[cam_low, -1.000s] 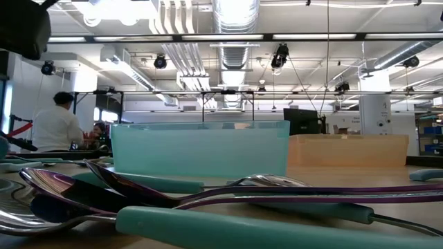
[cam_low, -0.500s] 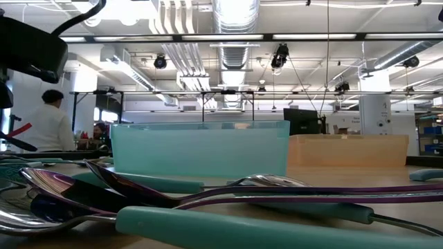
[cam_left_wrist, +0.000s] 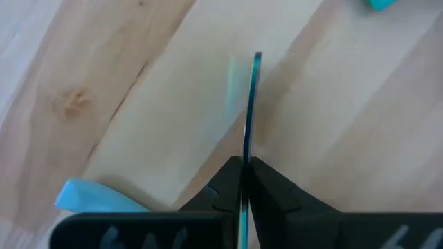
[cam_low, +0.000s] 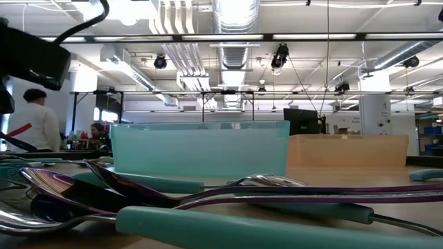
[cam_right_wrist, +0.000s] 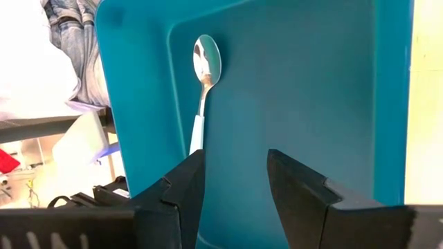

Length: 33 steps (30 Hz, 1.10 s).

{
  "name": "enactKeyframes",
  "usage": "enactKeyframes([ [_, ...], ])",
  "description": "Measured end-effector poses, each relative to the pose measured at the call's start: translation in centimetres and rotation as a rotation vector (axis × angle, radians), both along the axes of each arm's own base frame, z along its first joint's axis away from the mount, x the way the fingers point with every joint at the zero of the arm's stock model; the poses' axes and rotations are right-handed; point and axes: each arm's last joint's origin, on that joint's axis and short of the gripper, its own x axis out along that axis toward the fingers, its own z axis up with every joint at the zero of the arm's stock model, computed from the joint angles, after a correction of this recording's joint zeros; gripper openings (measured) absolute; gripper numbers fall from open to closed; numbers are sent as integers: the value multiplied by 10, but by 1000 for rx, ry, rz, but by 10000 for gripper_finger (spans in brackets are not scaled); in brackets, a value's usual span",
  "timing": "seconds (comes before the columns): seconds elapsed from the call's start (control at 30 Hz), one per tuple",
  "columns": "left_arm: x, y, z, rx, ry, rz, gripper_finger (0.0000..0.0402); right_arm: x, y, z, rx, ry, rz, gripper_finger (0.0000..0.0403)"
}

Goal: Sort silverware by color (type)
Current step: Put the violet spoon into the orange bin

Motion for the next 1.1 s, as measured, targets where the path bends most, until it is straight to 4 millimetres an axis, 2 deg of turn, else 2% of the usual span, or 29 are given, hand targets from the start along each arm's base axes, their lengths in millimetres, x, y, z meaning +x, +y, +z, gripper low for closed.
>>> enactKeyframes([
  [0.27,1,1,-11,25,25,20,35,0,0,0,-1,1,0,146],
  [0.47,1,1,-10,8,27,58,5,0,0,0,-4,-1,-2,146],
  [0.63,1,1,-10,-8,33,127,2,0,0,0,-11,-8,-8,146],
  [0.83,-1,2,4,5,44,152,1,0,0,0,-10,-4,-14,146],
  [1.1,2,1,38,46,32,157,1,0,0,0,-2,20,-46,146],
])
